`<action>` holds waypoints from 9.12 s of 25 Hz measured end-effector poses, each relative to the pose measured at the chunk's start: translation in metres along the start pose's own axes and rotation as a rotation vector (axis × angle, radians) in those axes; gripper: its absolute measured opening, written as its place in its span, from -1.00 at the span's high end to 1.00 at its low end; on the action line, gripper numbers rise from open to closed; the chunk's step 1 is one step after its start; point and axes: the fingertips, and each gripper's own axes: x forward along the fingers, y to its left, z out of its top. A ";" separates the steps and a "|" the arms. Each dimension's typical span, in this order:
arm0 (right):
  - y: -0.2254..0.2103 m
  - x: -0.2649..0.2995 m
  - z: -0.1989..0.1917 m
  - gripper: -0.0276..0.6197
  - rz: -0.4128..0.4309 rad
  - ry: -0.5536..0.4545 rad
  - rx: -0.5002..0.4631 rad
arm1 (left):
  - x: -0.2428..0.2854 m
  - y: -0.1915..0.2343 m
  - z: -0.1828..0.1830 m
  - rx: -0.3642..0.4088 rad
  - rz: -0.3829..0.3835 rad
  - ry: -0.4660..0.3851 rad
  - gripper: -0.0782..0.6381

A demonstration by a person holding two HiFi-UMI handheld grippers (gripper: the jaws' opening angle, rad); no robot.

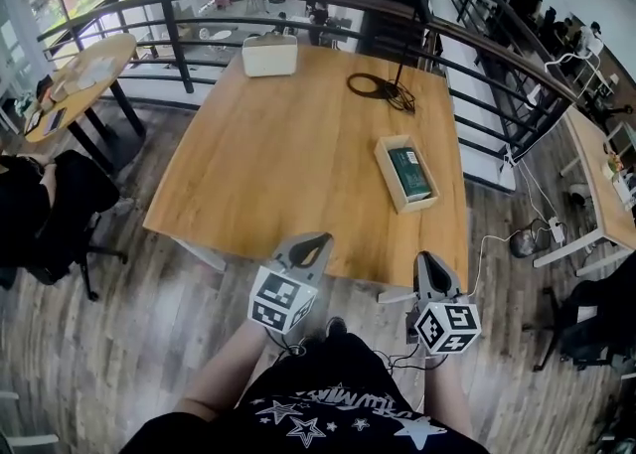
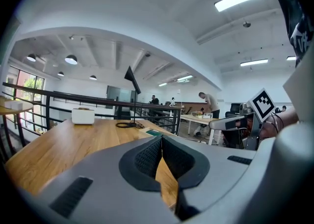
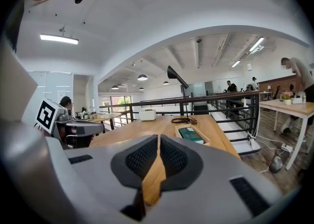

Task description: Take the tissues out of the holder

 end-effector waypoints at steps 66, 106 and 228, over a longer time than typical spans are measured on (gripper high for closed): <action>-0.161 0.351 -0.028 0.07 -0.041 0.631 -0.075 | 0.245 0.243 0.064 0.043 -0.082 0.130 0.74; -0.178 0.378 -0.065 -0.04 0.012 1.144 -0.041 | 0.265 0.259 0.034 -0.059 -0.138 0.170 0.74; 0.019 -0.084 -0.027 0.20 0.689 0.001 1.049 | -0.054 -0.080 -0.023 -0.022 0.015 0.042 0.74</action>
